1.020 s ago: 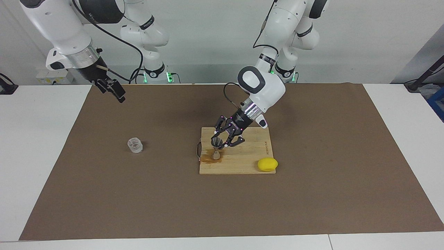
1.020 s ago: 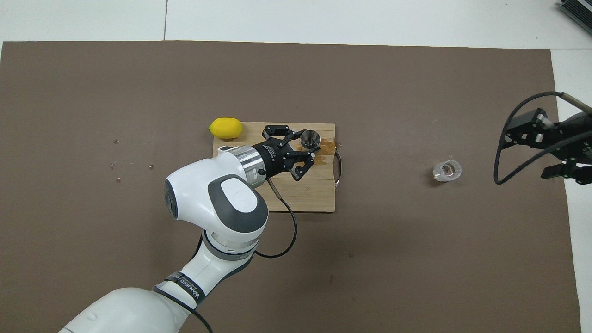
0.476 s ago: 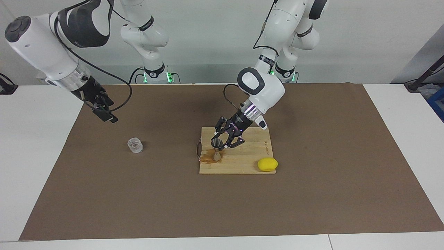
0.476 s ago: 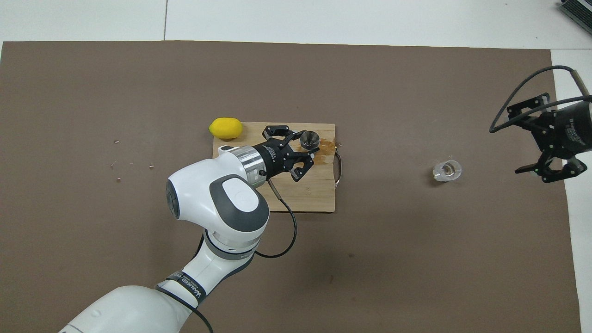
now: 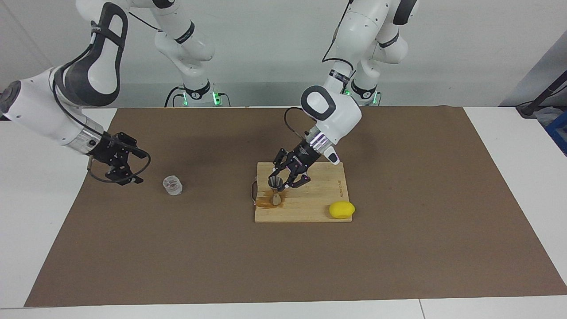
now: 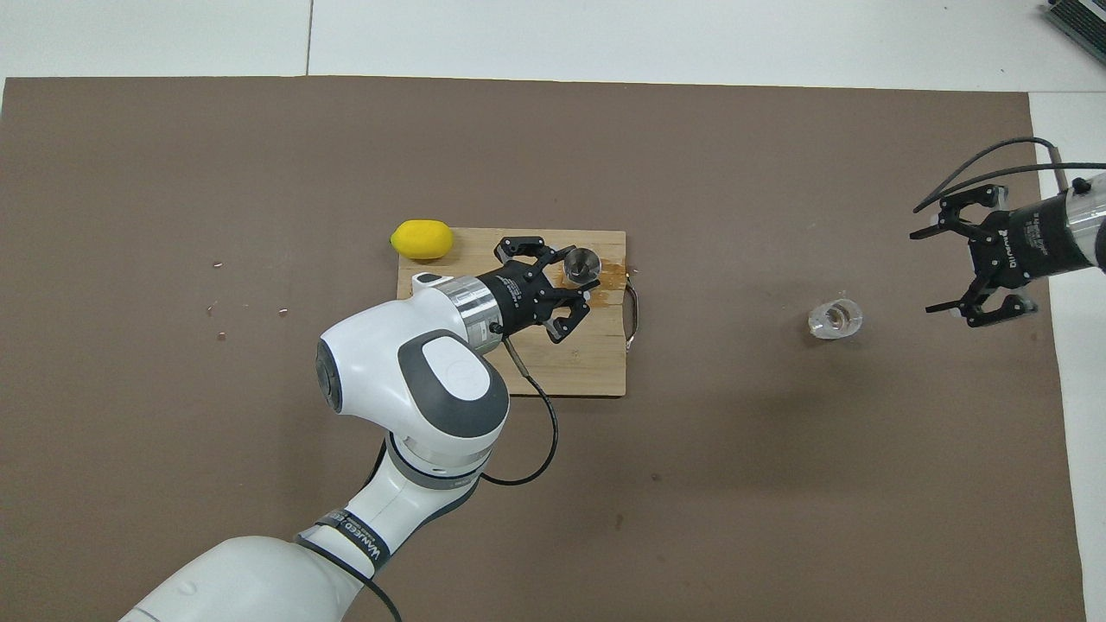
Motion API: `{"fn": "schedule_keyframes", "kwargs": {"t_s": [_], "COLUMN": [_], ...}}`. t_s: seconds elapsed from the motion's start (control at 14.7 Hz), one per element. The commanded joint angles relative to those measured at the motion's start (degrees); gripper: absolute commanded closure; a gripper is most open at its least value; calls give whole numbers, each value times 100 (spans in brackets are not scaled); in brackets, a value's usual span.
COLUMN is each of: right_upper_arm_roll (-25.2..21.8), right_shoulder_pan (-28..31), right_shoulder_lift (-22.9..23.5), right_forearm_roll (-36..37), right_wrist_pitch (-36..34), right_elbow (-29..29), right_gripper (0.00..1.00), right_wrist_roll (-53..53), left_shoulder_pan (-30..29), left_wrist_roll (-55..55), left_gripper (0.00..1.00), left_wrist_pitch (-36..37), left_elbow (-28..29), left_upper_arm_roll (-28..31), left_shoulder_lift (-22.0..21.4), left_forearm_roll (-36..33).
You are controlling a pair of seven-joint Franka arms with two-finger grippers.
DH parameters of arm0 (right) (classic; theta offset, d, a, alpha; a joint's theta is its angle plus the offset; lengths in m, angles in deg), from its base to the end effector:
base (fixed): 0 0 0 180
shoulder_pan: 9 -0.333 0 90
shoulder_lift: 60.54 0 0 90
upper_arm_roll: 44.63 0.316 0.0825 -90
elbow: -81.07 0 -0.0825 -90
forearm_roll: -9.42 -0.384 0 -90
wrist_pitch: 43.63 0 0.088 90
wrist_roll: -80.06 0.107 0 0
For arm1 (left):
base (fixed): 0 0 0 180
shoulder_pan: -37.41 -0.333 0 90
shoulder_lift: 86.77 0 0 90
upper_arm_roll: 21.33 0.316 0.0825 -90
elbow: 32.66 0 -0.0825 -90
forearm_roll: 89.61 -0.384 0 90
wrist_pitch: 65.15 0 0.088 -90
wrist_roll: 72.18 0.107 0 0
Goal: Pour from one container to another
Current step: 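Set the cup on the board while the right gripper grasps the glass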
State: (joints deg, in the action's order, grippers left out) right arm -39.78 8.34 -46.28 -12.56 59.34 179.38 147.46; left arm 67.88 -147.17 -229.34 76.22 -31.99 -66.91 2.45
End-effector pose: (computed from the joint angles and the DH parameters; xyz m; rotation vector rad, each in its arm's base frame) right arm 0.6068 -0.1058 0.4344 -2.0626 1.9488 0.4680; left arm 0.5185 -0.3688 0.3452 1.1176 1.9586 -0.6394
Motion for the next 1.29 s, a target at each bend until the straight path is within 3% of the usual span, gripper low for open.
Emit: {"fn": "schedule_keyframes", "kwargs": {"t_s": [0.0, 0.48, 0.68, 0.88, 1.22], "right_upper_arm_roll": [60, 60, 60, 60, 60], "right_shoulder_pan": [155, 445, 489, 621, 727], "right_shoulder_lift": [-73, -204, -205, -38, 481], "right_forearm_roll": [-481, -1317, -1650, -2081, -2820], "right_wrist_pitch": [573, 1470, 1603, 1621, 1796], "right_elbow": [582, 1717, 2025, 2184, 2131], "right_gripper": [4, 2, 2, 2, 3], "right_wrist_roll": [247, -270, -691, -1280, -1809], "left_shoulder_pan": [125, 90, -181, -760, -1570], "left_wrist_roll": [100, 29, 21, 20, 29], "left_gripper": [0, 0, 0, 0, 0], "left_wrist_pitch": [-131, -52, 718, 1773, 3489], "left_elbow": [-104, -52, 89, 11, -823], "left_upper_arm_roll": [81, 73, 143, 152, 152], "left_shoulder_lift": [63, -288, -605, -658, -597], "left_forearm_roll": [110, 93, -160, -1300, -4182]}}
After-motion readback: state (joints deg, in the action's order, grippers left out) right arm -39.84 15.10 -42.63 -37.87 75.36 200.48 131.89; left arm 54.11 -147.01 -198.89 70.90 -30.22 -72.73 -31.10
